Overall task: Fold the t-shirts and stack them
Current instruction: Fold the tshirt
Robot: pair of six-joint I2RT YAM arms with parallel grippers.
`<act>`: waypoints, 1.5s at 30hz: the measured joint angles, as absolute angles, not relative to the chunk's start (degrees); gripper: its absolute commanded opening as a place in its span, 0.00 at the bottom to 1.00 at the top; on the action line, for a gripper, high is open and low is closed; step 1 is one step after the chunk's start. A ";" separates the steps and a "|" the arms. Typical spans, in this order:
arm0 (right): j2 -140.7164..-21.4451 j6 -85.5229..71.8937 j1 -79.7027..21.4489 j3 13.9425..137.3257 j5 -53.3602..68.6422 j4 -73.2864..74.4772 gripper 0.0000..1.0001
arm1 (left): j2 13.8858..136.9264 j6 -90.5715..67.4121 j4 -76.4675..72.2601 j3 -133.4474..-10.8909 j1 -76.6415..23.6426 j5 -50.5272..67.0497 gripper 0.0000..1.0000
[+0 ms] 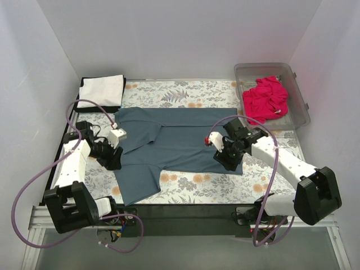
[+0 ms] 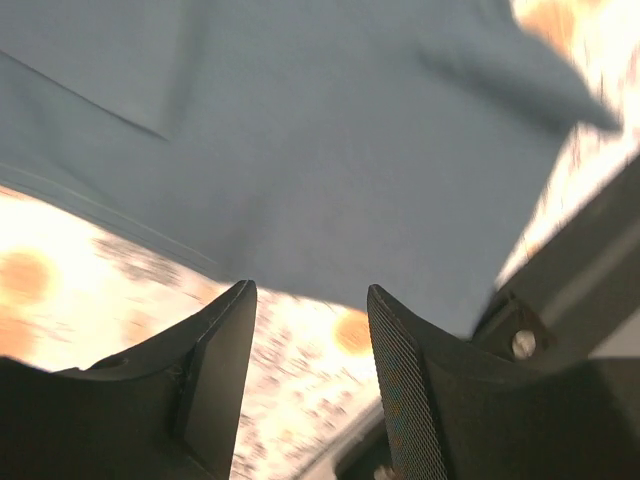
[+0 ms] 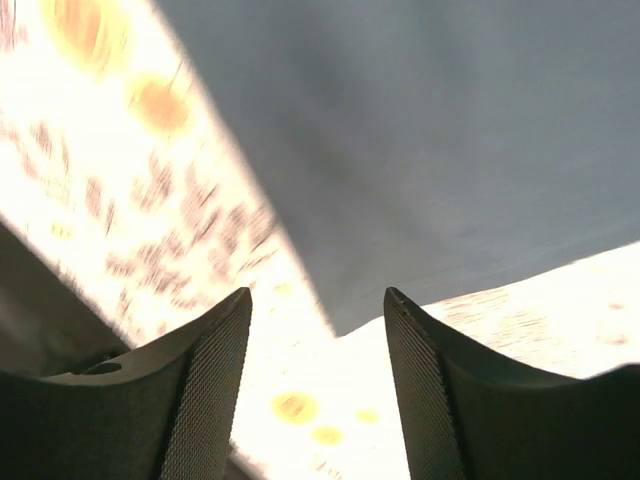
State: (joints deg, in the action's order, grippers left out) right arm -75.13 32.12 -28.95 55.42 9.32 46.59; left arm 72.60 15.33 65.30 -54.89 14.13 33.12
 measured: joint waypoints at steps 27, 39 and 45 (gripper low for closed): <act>-72.49 35.00 -33.63 35.07 -7.62 37.01 0.22 | 63.37 21.69 66.30 -44.12 14.09 29.04 0.46; -72.69 35.94 -33.82 34.46 -10.44 34.63 0.01 | 61.49 29.91 60.62 -35.97 14.09 26.39 0.45; -72.90 36.01 -33.78 34.83 -10.00 34.74 0.01 | 57.14 33.54 54.92 -30.39 13.74 25.93 0.41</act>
